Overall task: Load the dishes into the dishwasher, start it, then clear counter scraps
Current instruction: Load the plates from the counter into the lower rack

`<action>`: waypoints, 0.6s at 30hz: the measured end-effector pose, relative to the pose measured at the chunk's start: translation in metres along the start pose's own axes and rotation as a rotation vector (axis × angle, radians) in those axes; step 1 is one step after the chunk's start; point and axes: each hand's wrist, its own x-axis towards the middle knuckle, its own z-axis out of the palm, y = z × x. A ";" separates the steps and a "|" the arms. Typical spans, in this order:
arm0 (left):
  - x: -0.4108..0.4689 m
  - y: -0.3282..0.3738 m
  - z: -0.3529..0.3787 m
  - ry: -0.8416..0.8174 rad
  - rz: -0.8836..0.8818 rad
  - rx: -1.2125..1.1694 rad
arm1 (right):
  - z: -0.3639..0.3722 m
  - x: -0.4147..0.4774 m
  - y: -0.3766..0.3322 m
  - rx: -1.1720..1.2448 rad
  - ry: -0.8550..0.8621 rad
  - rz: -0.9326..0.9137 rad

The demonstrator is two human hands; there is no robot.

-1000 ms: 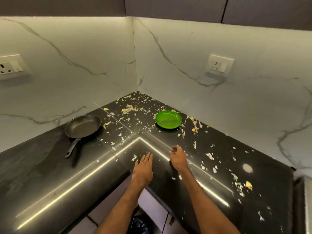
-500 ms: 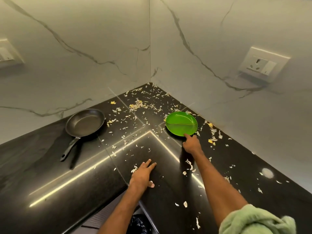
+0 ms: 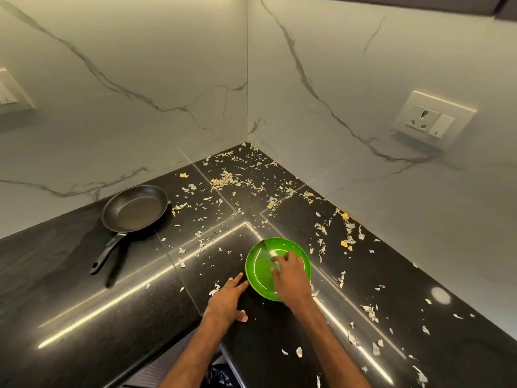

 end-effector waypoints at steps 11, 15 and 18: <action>-0.005 0.005 0.002 0.005 -0.030 -0.035 | -0.016 0.011 0.045 0.372 0.015 0.466; -0.003 0.012 -0.007 0.101 -0.005 -0.284 | -0.024 -0.009 0.041 0.680 0.081 0.503; -0.002 0.020 -0.006 0.321 -0.008 -0.824 | -0.029 -0.029 0.038 1.150 0.100 0.608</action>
